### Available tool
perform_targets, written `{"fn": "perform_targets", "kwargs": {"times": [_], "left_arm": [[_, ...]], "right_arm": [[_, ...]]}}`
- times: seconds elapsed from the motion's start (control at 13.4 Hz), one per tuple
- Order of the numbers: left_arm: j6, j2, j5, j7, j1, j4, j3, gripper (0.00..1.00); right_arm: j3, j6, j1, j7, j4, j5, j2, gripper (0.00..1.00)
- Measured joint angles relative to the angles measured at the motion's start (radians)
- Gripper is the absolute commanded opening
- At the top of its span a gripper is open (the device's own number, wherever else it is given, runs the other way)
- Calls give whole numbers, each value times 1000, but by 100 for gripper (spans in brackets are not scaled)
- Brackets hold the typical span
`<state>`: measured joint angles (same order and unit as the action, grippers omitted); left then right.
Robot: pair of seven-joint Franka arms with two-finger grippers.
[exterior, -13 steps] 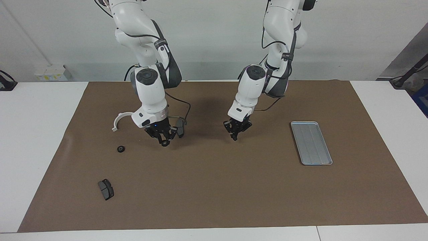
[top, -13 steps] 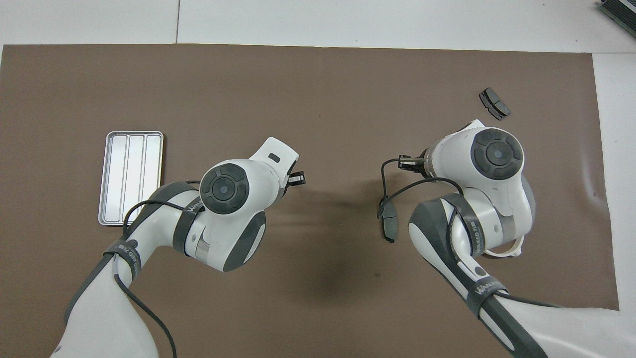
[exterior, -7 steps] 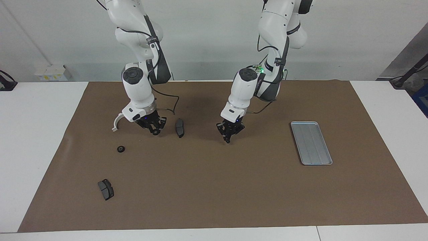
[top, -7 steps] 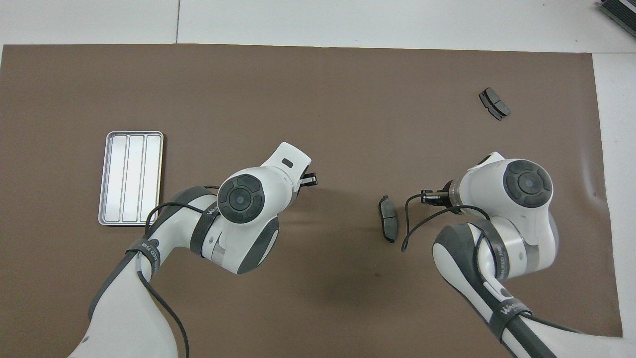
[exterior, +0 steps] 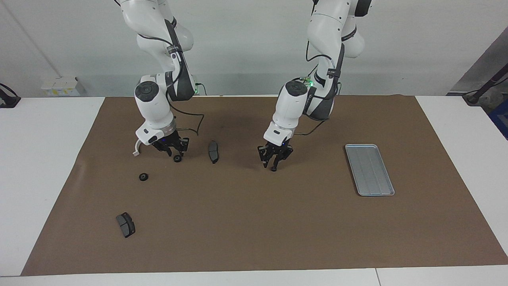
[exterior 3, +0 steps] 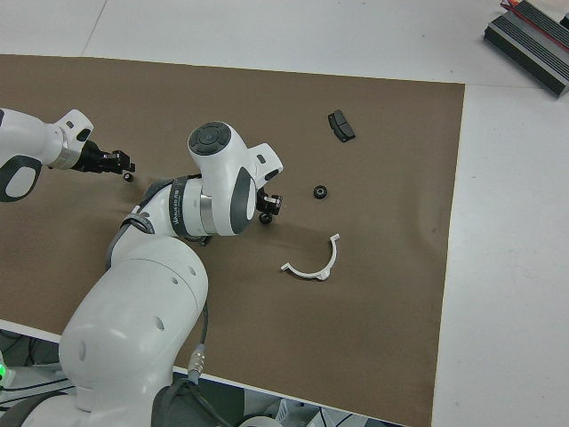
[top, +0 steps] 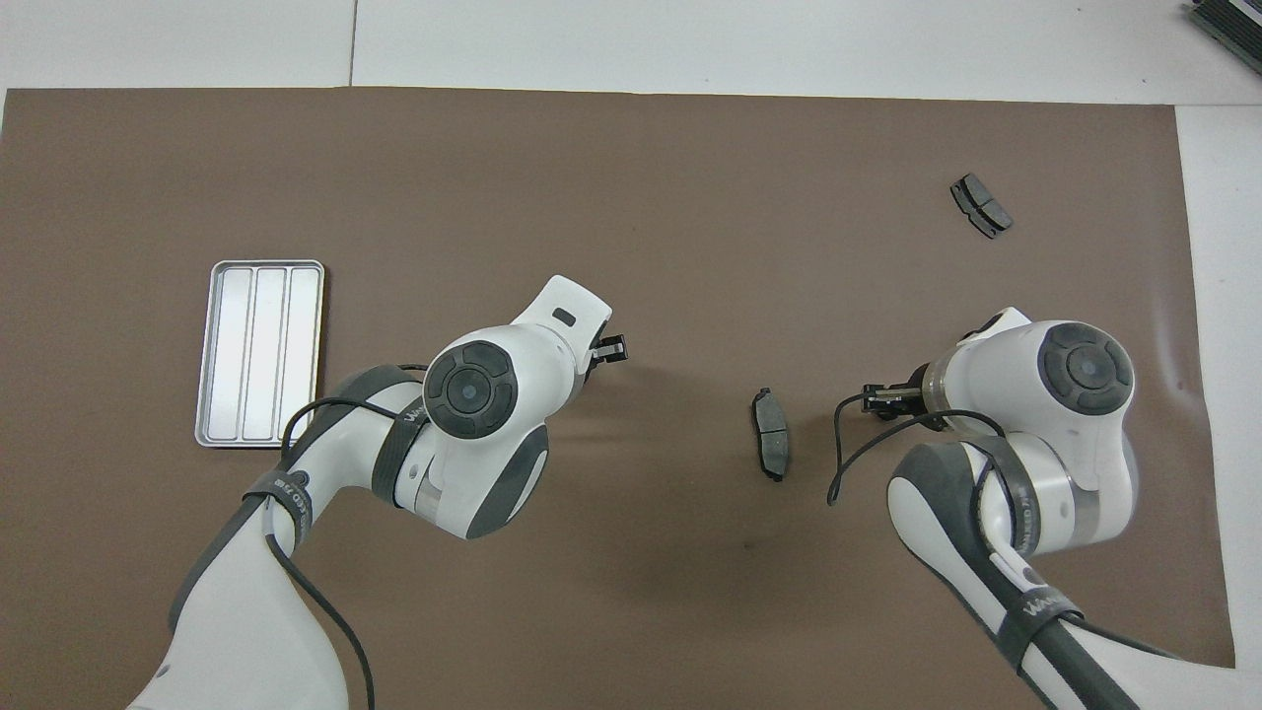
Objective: Place bearing gear from tray to pile
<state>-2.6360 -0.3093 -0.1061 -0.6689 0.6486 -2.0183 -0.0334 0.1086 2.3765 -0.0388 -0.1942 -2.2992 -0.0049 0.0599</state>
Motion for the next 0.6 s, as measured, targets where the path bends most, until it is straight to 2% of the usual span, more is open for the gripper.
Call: {"fn": "perform_targets", "kwargs": {"times": [0.15,0.22,0.45,0.6], "left_arm": [[56,0,-2,-3,-8,39,-9,43],[141,1,-2,-3,-32,91,-12,43],[419,15,-1,15,-161,275,-18,45],[536,34,-1,110,-262,325,-21,48]], "right_arm": [[3,1,-15,-14,34,1,0,92],[4,1,-36,-34,64,2,3,94],[7,1,-118,-126,163,3,36,94],[9,-5,-195,-218,255,3,90,94]]}}
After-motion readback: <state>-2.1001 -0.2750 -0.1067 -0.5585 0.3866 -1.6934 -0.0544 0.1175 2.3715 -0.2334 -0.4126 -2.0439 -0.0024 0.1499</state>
